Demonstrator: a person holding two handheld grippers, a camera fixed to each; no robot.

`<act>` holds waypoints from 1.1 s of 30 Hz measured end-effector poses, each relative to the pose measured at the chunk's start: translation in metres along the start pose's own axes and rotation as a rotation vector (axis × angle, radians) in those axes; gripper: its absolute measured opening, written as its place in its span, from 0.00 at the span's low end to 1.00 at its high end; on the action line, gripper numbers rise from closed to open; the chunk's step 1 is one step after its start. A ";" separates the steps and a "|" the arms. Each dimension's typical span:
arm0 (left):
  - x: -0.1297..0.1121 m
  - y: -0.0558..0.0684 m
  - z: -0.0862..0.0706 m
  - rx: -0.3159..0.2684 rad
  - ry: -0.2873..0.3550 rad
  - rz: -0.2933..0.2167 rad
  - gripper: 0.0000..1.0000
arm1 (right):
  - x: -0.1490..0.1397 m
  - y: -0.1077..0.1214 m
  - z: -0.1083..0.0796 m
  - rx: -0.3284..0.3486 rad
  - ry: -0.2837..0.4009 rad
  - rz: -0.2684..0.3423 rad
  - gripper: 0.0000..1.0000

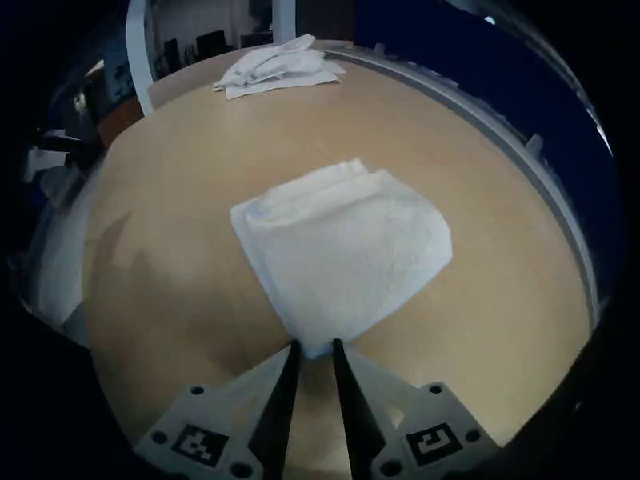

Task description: Fold towel

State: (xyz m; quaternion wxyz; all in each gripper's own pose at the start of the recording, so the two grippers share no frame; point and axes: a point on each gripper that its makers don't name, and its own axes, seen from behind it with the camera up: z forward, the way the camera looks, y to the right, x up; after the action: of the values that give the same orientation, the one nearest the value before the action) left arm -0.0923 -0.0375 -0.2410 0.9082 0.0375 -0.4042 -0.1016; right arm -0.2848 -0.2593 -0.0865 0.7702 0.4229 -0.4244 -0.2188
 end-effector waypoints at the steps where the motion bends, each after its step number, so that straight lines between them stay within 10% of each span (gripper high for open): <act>1: 0.000 0.000 0.000 0.000 0.000 0.001 0.88 | 0.000 0.000 0.000 0.001 0.000 0.003 0.26; 17: 0.004 0.004 0.002 -0.008 0.001 0.014 0.88 | 0.003 0.002 -0.003 -0.015 0.015 0.005 0.06; 33: 0.022 0.019 0.006 -0.041 0.037 0.032 0.88 | 0.087 0.031 -0.061 -0.083 0.174 -0.054 0.06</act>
State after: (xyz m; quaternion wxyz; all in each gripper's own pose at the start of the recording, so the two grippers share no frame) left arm -0.0792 -0.0234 -0.2179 0.9176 0.0141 -0.3858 -0.0945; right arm -0.1871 -0.2752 -0.0371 0.8147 0.4194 -0.3349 -0.2196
